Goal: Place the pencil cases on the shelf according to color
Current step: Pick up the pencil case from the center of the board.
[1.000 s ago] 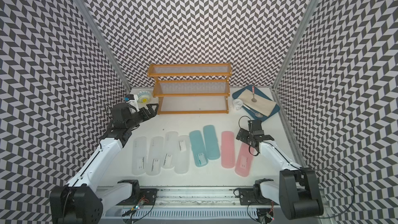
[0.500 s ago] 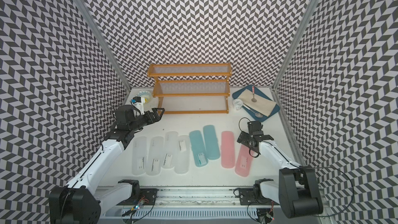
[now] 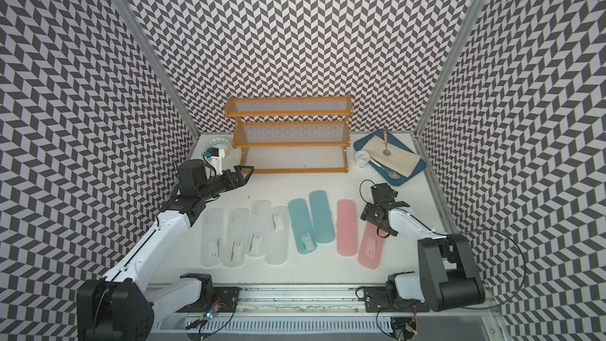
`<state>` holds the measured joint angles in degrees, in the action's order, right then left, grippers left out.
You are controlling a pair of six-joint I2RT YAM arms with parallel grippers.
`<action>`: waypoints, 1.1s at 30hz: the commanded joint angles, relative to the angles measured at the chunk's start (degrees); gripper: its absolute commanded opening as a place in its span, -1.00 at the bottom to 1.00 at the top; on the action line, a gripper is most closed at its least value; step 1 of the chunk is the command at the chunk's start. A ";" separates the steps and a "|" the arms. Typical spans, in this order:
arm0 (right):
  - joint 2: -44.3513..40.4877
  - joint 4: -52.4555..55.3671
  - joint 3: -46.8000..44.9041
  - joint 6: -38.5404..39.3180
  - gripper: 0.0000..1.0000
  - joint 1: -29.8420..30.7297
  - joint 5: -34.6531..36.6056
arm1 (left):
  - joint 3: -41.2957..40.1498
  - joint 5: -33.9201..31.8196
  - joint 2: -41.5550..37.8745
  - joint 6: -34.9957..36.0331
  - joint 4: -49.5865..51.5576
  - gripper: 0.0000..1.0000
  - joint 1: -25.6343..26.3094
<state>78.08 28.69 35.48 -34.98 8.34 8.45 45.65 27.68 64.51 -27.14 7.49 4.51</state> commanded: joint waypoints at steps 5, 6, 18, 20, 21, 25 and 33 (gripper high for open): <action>2.84 -0.17 3.10 1.87 0.54 0.38 0.98 | -0.36 1.42 -0.41 -0.37 -1.43 0.96 0.12; 3.24 -0.17 3.55 2.15 0.53 0.37 1.26 | -0.43 1.41 -0.50 -0.43 -1.44 0.96 0.06; 14.71 0.33 17.65 8.90 0.64 -1.56 7.90 | -0.38 0.11 -0.60 0.04 -0.91 0.96 0.10; 15.47 1.87 20.62 9.38 0.76 -1.70 9.93 | -0.34 0.01 -0.51 0.15 -0.82 0.96 0.08; 15.12 2.73 21.78 9.41 0.82 -1.69 10.39 | -0.38 -0.06 -0.52 0.23 -0.71 0.96 0.13; 7.40 3.96 19.41 6.96 0.90 -1.58 5.88 | -0.36 -0.17 -0.61 0.28 -0.72 0.96 0.06; -10.08 3.46 3.89 2.21 0.99 -0.47 -3.55 | -0.50 0.17 -0.79 -0.28 -1.94 0.96 -0.23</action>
<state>69.91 31.48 42.48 -30.55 7.40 7.79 45.65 27.66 64.49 -27.57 7.33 4.47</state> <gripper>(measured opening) 0.995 0.980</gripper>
